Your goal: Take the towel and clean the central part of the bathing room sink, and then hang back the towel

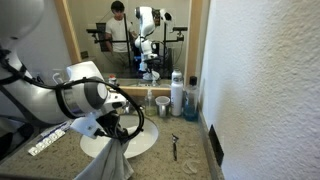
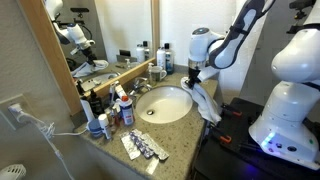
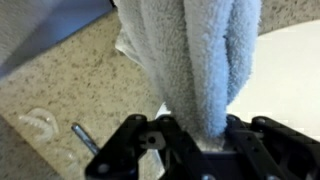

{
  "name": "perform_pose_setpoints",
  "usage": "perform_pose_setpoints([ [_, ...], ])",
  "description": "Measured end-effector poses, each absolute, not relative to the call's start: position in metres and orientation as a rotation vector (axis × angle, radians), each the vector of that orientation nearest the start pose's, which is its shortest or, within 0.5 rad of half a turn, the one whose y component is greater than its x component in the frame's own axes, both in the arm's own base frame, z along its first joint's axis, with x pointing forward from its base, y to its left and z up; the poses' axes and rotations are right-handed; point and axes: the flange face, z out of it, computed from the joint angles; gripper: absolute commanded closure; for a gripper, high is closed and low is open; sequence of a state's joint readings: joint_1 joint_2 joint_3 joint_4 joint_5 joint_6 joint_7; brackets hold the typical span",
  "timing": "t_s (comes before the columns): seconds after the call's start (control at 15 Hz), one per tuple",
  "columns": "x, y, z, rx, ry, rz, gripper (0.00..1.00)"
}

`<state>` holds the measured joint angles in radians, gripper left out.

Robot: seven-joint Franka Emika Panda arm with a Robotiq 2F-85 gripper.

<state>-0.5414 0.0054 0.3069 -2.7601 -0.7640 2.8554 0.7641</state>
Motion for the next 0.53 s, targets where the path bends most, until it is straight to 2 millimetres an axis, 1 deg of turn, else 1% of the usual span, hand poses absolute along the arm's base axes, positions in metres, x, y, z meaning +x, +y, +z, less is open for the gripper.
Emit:
perform_pose_setpoints([
  [0.27,0.406,-0.057,0.285,-3.333,0.484,-0.557,0.94],
  [0.4,0.418,-0.054,0.326,-3.328,0.476,-0.736,0.94],
  [0.53,0.427,-0.046,0.372,-3.301,0.47,-0.928,0.94],
])
